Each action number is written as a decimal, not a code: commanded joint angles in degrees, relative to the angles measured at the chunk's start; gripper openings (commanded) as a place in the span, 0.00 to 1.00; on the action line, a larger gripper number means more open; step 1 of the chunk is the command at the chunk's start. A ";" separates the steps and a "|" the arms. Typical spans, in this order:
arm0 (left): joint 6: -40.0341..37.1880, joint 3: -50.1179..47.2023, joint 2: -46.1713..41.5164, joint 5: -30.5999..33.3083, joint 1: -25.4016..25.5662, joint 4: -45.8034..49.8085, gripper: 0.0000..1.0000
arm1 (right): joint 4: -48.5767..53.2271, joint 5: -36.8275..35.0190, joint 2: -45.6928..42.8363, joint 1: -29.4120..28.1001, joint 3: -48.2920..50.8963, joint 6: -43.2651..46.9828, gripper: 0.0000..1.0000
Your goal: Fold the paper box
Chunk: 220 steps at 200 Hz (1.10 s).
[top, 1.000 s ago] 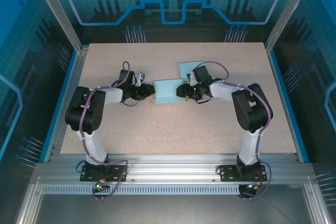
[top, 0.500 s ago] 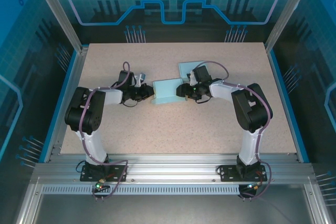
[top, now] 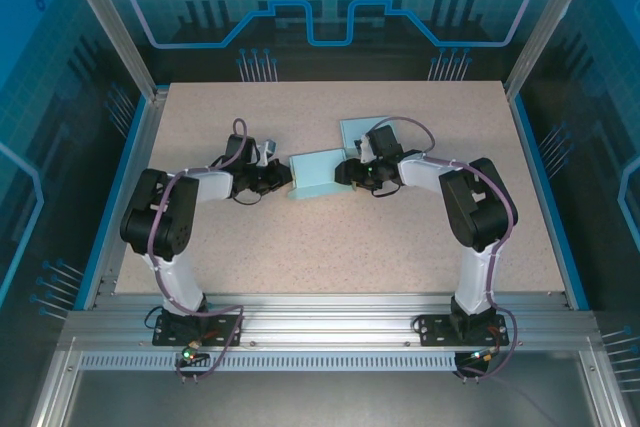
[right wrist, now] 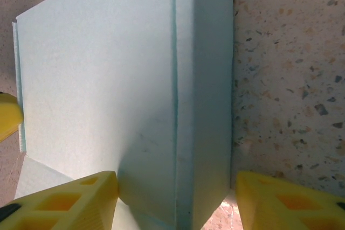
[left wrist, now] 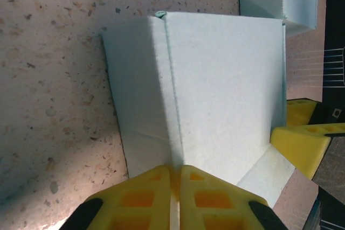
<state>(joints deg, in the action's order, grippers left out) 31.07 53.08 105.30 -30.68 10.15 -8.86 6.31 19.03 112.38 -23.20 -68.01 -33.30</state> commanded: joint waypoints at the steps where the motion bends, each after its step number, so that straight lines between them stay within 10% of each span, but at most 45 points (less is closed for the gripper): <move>1: 1.30 -0.94 -1.94 1.06 1.00 4.29 0.16 | 2.30 0.95 1.90 -0.11 -0.72 0.08 0.64; 88: 0.82 1.09 -10.12 7.92 0.90 10.49 0.50 | -0.30 6.03 1.06 3.81 -1.38 0.96 0.76; 220: 0.91 7.13 4.02 8.00 -0.35 7.03 0.24 | -7.19 12.38 8.75 3.57 -3.00 -4.59 0.76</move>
<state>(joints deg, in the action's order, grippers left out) 31.42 59.66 107.22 -22.04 10.83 -1.48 3.99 27.53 115.87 -18.76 -70.28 -36.18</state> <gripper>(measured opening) 0.266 0.762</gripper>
